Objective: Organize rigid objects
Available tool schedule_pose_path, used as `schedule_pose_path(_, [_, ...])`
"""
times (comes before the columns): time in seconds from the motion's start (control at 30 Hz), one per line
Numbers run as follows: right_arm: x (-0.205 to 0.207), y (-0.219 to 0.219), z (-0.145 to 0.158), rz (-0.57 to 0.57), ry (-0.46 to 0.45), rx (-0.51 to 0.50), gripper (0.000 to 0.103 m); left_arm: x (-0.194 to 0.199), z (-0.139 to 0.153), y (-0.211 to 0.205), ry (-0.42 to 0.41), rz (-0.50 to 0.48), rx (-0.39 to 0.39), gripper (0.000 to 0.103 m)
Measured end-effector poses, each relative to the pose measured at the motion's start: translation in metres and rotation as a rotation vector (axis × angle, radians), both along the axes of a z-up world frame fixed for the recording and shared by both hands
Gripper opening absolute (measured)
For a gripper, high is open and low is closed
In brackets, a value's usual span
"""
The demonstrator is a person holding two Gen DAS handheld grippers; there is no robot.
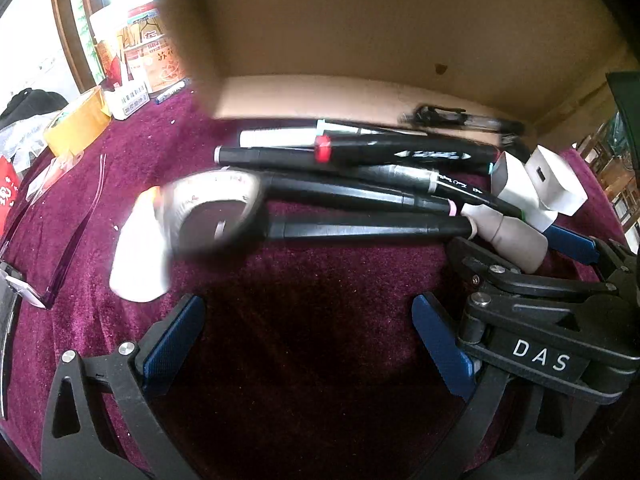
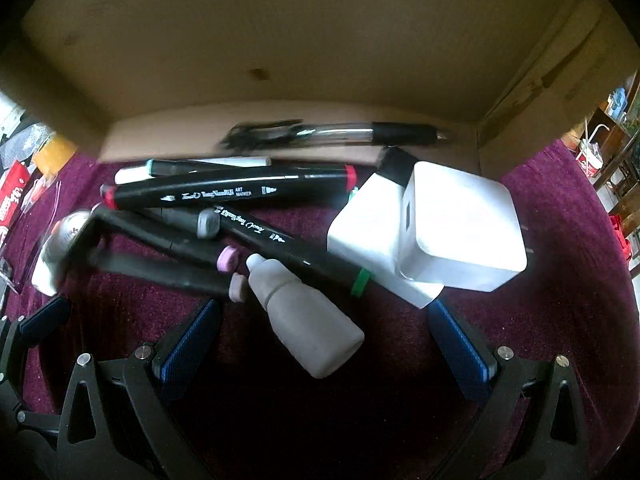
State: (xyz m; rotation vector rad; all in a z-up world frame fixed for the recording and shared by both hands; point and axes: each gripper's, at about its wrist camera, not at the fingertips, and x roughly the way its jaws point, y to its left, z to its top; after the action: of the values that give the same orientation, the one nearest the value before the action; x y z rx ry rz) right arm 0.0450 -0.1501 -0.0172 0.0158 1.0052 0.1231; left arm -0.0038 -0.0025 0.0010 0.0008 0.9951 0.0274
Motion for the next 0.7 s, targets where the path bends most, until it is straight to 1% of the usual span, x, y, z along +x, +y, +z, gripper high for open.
schedule_pose_path(0.7, [0.0017, 0.0048, -0.0035, -0.001, -0.002, 0.001, 0.101, 0.0016, -0.0008, 0.0004, 0.000, 0.000, -0.001, 0.103])
